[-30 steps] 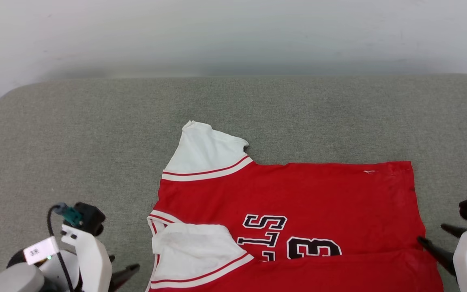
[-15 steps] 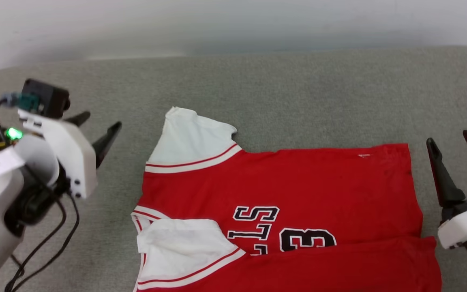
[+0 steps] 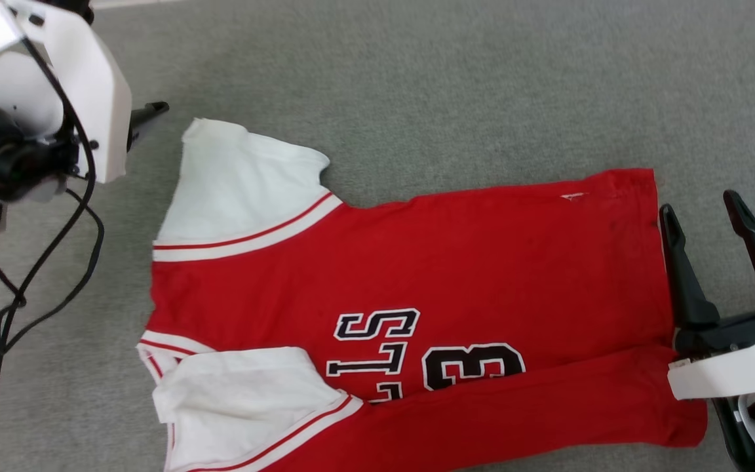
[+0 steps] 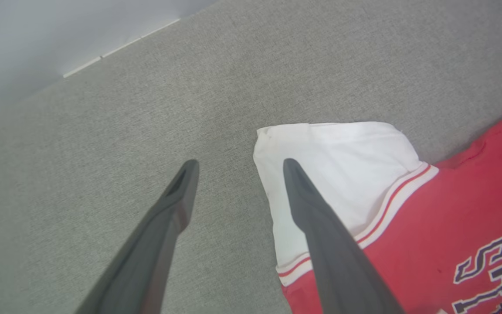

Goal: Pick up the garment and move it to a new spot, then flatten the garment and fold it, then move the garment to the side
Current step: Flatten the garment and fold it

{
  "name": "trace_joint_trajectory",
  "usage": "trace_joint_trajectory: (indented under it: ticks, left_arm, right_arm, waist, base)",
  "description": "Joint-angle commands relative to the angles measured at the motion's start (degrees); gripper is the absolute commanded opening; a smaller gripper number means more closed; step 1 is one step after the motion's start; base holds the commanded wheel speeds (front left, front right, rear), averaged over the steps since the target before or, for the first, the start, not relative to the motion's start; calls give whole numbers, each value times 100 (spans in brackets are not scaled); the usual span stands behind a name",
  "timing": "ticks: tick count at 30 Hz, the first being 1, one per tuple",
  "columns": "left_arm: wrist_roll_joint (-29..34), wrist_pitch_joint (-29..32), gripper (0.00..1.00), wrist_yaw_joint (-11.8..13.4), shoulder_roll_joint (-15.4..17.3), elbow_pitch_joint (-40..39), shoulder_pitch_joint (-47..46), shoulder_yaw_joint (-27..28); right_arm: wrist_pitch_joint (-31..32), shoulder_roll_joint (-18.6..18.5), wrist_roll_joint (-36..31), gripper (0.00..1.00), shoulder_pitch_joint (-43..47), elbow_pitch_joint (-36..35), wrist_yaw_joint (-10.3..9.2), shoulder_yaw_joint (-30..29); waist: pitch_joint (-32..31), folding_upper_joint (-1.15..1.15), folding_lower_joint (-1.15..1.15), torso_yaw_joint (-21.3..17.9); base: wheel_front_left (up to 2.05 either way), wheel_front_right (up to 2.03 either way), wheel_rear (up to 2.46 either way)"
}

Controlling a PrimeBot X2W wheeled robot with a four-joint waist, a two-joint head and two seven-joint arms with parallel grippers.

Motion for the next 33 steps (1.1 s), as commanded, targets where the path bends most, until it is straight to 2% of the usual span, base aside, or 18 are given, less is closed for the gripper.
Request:
trace_joint_trajectory:
  ticks: [1, 9, 17, 18, 19, 20, 24, 27, 31, 33]
  left_arm:
    - [-68, 289, 100, -17, -61, 120, -226, -35]
    - [-27, 1169, 100, -56, -225, 539, -654, -339]
    - [234, 1566, 100, -250, -445, 1049, -554, -870]
    - [238, 1555, 53, -278, -477, 1085, -522, -896]
    - [254, 1511, 12, -318, -507, 1103, -505, -915]
    - [244, 1481, 0, -352, -527, 1139, -488, -922]
    - [220, 1236, 0, -453, -564, 1214, -533, -846]
    - [133, 974, 0, -465, -701, 1271, -536, -723]
    - [77, 697, 0, -520, -826, 1324, -441, -675]
    - [114, 588, 0, -557, -873, 1323, -418, -711]
  right_arm:
    - [-59, 44, -24, 100, -166, -8, -3, 46]
    - [-170, 14, -39, 100, -461, 118, -3, 190]
    - [-246, -25, -57, 100, -664, 311, -2, 264]
    - [-249, -46, -53, 100, -696, 331, -3, 265]
    - [-243, -74, -53, 100, -732, 347, -3, 262]
    - [-234, -118, -65, 100, -766, 354, -3, 248]
    - [-63, -436, -149, 100, -1019, 245, -3, 227]
    - [412, -817, -210, 100, -1285, 117, -3, 323]
    - [1643, -1549, 129, 100, -1714, 101, -3, 748]
    - [2394, -1922, 534, 100, -1929, 168, -3, 1032]
  waist:
    - [373, 0, -1, -244]
    - [774, 0, -1, -448]
    - [919, 0, -1, -487]
    - [903, 0, -1, -485]
    - [873, 0, -1, -480]
    - [835, 0, -1, -466]
    - [611, 0, -1, -394]
    - [401, 0, -1, -298]
    - [167, 0, -1, -146]
    - [66, 0, -1, -64]
  base:
    - [0, 0, 0]
    - [0, 0, 0]
    - [0, 0, 0]
    - [0, 0, 0]
    - [0, 0, 0]
    - [0, 0, 0]
    - [0, 0, 0]
    - [0, 0, 0]
    - [0, 0, 0]
    - [0, 0, 0]
